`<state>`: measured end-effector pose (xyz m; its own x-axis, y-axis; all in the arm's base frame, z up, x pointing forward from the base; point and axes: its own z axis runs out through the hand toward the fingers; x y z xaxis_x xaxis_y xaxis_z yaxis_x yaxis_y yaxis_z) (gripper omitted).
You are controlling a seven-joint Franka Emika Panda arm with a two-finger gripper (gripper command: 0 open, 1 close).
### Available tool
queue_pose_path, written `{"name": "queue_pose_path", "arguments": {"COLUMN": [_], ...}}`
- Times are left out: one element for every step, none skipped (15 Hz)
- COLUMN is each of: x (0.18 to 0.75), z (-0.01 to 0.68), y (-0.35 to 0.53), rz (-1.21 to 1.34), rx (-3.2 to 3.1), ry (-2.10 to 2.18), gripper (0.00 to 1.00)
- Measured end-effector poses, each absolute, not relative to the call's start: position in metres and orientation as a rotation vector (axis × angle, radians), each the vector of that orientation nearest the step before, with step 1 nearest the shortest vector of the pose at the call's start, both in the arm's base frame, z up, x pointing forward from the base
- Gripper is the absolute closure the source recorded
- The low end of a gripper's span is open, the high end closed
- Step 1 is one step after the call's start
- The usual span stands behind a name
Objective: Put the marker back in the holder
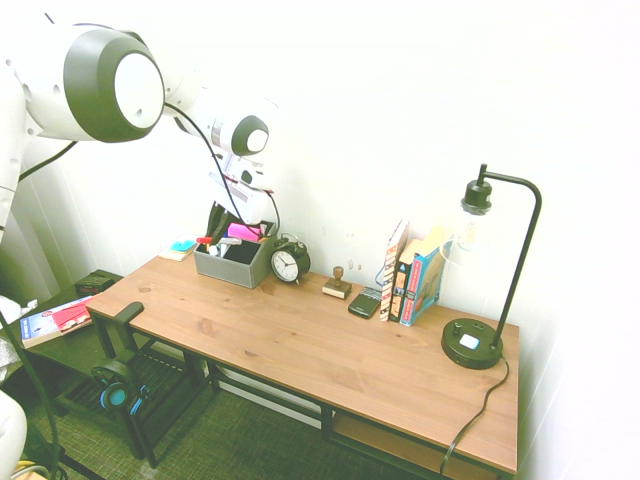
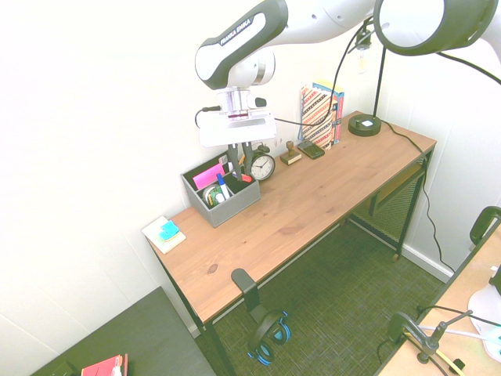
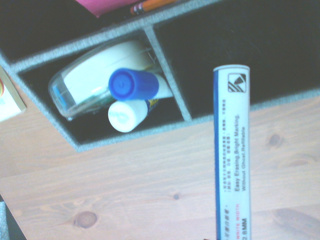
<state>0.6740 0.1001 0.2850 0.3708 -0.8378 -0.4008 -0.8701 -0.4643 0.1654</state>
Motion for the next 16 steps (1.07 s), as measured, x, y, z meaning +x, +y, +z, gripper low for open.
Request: {"name": "queue_pose_path", "arguments": {"x": [0.679,0.683,0.686,0.689,0.691,0.692,0.694,0.695,0.696,0.698,0.698,0.699,0.700,0.701,0.703,0.704], "z": [0.279,0.271,0.263,0.255,0.248,0.244,0.240,0.238,0.236,0.235,0.234,0.232,0.231,0.232,0.235,0.239], "y": [0.097,0.093,0.089,0.085,0.082,0.080,0.079,0.078,0.077,0.076,0.075,0.074,0.073,0.071,0.071,0.071], "rz": [0.676,0.681,0.680,0.672,0.663,0.661,0.660,0.658,0.658,0.656,0.655,0.655,0.651,0.646,0.637,0.629], "rx": [-2.534,-2.530,-2.528,-2.528,-2.536,-2.546,-2.550,-2.550,-2.550,-2.550,-2.551,-2.551,-2.551,-2.550,-2.549,-2.550], "ry": [1.591,1.599,1.604,1.602,1.594,1.587,1.584,1.585,1.586,1.587,1.589,1.590,1.592,1.592,1.588,1.581], "gripper": [1.00,1.00,1.00,0.00,0.00,0.00,0.00,0.00,0.00,0.00,0.00,0.00,0.00,0.00,0.00,0.00]}}
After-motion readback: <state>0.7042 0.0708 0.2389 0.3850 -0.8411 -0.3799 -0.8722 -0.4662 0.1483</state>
